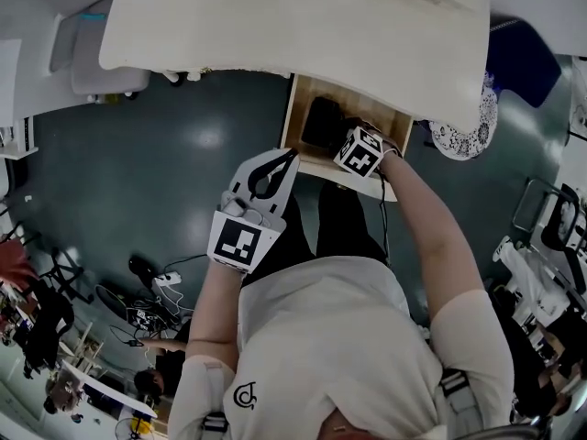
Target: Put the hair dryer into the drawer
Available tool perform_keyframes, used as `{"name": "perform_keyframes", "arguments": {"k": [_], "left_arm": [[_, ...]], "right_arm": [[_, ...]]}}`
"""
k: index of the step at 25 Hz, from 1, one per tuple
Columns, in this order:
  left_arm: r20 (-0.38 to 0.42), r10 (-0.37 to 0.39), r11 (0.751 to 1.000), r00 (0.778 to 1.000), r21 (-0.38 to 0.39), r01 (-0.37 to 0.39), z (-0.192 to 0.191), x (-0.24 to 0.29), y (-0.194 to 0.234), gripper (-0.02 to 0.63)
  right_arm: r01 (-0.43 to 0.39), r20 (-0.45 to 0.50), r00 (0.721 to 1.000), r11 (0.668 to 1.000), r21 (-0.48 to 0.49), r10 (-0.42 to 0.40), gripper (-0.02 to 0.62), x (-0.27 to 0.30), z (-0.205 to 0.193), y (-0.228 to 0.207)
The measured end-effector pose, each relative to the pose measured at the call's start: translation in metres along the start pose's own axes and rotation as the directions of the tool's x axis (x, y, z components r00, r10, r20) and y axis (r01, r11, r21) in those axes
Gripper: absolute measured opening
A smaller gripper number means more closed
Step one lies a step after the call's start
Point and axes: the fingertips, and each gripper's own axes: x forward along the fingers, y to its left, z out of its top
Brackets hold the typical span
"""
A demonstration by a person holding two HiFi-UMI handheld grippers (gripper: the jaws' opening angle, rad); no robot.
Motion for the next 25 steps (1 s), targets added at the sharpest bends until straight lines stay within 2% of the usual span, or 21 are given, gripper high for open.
{"name": "perform_keyframes", "arguments": {"k": [5, 10, 13, 17, 18, 22, 25], "left_arm": [[0.006, 0.008, 1.000, 1.000, -0.030, -0.008, 0.001, -0.005, 0.002, 0.011], [0.012, 0.012, 1.000, 1.000, -0.025, -0.012, 0.005, -0.008, -0.002, 0.011], [0.013, 0.010, 1.000, 1.000, -0.012, -0.009, 0.008, -0.009, -0.006, 0.011], [0.008, 0.005, 1.000, 1.000, 0.007, -0.005, 0.015, -0.010, -0.009, 0.011], [0.005, 0.007, 1.000, 1.000, 0.013, -0.007, 0.017, -0.011, -0.009, 0.011], [0.006, 0.018, 0.999, 1.000, 0.050, -0.019, 0.030, -0.014, -0.012, 0.011], [0.021, 0.026, 0.997, 0.999, 0.073, -0.028, 0.042, -0.012, -0.015, 0.011]], "right_arm": [[-0.006, 0.004, 1.000, 0.997, 0.072, 0.006, 0.285, 0.000, 0.006, -0.001], [-0.032, 0.009, 0.999, 0.983, 0.179, 0.031, 0.308, -0.017, 0.016, -0.001], [-0.011, 0.027, 1.000, 0.980, 0.201, 0.006, 0.299, -0.032, 0.019, -0.005], [0.058, 0.056, 0.996, 0.971, 0.232, -0.072, 0.215, -0.060, 0.021, -0.009], [0.077, 0.070, 0.993, 0.969, 0.235, -0.096, 0.168, -0.069, 0.024, -0.010], [0.108, 0.133, 0.982, 0.975, 0.195, -0.136, 0.045, -0.103, 0.036, -0.003], [0.134, 0.204, 0.965, 0.977, 0.165, -0.167, 0.009, -0.131, 0.049, -0.003]]}}
